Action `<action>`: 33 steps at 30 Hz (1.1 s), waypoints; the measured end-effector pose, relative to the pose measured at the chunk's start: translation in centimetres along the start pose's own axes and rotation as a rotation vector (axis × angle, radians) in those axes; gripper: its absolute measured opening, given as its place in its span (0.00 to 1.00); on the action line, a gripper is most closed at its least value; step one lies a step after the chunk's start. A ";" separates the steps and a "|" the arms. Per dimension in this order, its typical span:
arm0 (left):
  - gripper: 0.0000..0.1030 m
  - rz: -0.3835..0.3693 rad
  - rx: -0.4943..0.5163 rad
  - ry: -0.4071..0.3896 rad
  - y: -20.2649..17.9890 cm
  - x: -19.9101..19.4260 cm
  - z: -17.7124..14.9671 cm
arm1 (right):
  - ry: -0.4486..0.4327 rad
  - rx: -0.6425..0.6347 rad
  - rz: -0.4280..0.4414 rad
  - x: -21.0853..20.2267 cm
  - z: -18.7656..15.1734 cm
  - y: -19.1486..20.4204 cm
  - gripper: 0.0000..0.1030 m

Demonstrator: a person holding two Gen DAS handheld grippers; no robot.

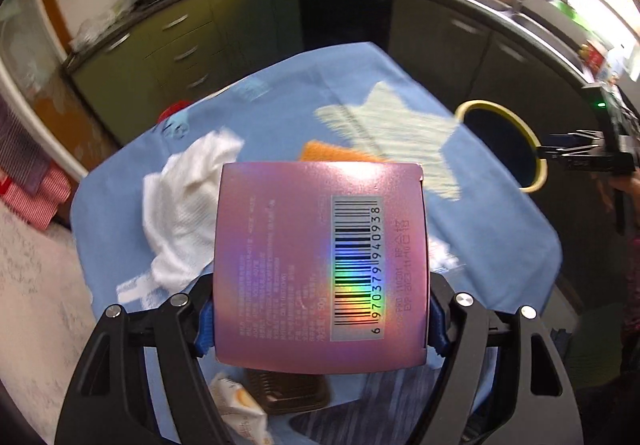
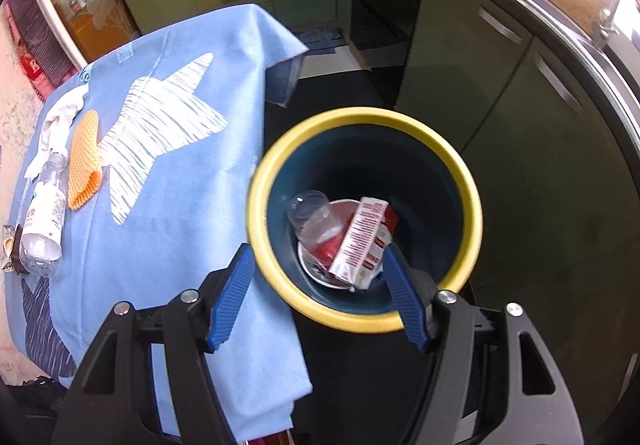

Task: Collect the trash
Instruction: 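Carry the pink box over the bin and open the left gripper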

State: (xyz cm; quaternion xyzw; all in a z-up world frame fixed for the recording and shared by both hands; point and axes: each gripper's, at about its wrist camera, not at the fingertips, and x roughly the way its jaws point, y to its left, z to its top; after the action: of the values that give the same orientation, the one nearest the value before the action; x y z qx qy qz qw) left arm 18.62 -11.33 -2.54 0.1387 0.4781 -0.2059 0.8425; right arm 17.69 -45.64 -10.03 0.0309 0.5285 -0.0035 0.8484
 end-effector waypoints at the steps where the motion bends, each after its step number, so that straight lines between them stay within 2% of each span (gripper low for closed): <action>1: 0.73 -0.020 0.024 -0.009 -1.1 -0.3 0.6 | -0.004 0.012 -0.002 -0.2 -0.4 -0.5 0.61; 5: 0.74 -0.100 0.128 -0.033 -6.5 -0.5 3.3 | -0.021 0.060 -0.023 -1.2 -2.1 -3.0 0.61; 9: 0.74 -0.198 0.221 -0.020 -12.4 0.8 6.6 | -0.043 0.090 -0.051 -2.5 -3.7 -4.9 0.61; 15: 0.74 -0.317 0.339 0.066 -22.4 6.2 12.3 | -0.075 0.138 -0.055 -4.3 -5.9 -7.7 0.61; 19: 0.74 -0.327 0.399 0.113 -27.6 10.8 15.0 | -0.081 0.166 -0.059 -4.9 -7.2 -9.2 0.61; 25: 0.74 -0.331 0.386 0.156 -31.3 16.5 17.3 | -0.072 0.200 -0.066 -4.9 -8.2 -10.4 0.62; 27: 0.79 -0.319 0.380 0.154 -31.7 17.8 18.0 | -0.070 0.209 -0.070 -4.9 -8.4 -10.6 0.62; 28: 0.84 -0.315 0.367 0.146 -31.7 18.1 18.3 | -0.069 0.212 -0.071 -4.9 -8.4 -10.7 0.62; 31: 0.84 -0.340 0.340 0.139 -31.9 18.2 19.1 | -0.071 0.213 -0.072 -5.1 -8.4 -10.7 0.62; 33: 0.84 -0.356 0.335 0.116 -31.4 16.8 19.0 | -0.072 0.209 -0.072 -5.2 -8.4 -10.7 0.62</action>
State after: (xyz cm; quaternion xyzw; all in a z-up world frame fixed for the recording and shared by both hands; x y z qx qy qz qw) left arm 25.45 -50.66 -8.64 0.2017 0.5018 -0.4193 0.7292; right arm 7.41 -55.95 -9.57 0.1002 0.4953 -0.0901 0.8582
